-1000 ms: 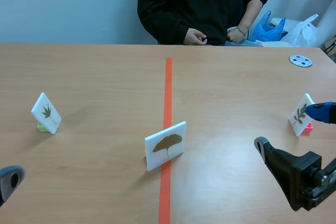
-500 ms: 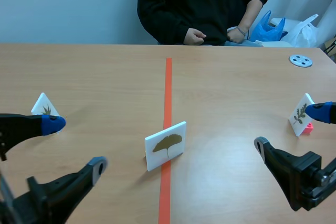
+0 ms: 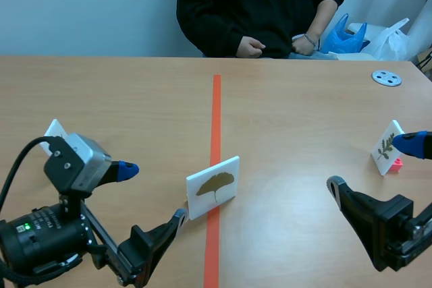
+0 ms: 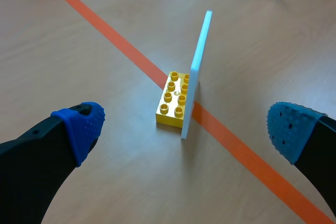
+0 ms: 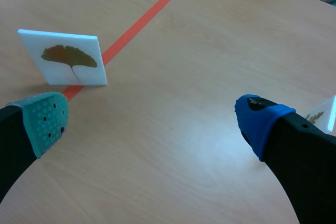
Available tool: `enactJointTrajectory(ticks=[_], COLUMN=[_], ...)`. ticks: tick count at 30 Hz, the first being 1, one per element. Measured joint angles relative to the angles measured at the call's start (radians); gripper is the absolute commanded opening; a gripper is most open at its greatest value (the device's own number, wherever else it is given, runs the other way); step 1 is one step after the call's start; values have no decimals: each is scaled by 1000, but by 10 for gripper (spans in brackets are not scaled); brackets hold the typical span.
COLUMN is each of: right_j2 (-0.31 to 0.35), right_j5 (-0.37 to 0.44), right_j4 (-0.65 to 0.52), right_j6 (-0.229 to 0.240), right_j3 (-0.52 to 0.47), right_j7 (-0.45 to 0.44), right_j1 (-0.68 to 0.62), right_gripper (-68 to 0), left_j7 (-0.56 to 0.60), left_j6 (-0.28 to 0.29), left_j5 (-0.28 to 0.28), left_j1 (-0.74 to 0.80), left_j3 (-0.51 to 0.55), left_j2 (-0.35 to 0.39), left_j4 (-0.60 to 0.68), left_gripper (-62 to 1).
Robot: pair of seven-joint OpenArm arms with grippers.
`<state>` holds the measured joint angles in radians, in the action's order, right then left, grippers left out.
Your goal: Sort the leaf by its shape. The table is split by an orange tape line. A compound leaf with several leaflets goes to the left side, a simple leaf with one blade goes to the right side. Return to the home posture when a red brick is placed on the table.
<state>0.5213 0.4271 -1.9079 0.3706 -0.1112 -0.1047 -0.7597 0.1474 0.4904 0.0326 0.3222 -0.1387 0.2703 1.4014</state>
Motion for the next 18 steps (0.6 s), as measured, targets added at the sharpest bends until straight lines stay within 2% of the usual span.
enactJointTrajectory(ticks=[5,7,14,18], right_j2=[0,0,0,0], right_j5=[0,0,0,0], right_j4=[0,0,0,0], right_j6=[0,0,0,0], right_j3=[0,0,0,0], right_j7=[0,0,0,0], right_j1=[0,0,0,0], right_gripper=[4,4,4,4], left_j7=[30,44,116,130], left_j6=[-25,-54,-107,-145], left_j5=[-38,-43,-114,-119], left_j1=[-88,-117,-201,-245], left_j3=[-51,-72,-122,-151], left_j2=[-53,-76,-150,-170], left_j4=[-129,-174,-303,-366], left_gripper=[14,14,14,14])
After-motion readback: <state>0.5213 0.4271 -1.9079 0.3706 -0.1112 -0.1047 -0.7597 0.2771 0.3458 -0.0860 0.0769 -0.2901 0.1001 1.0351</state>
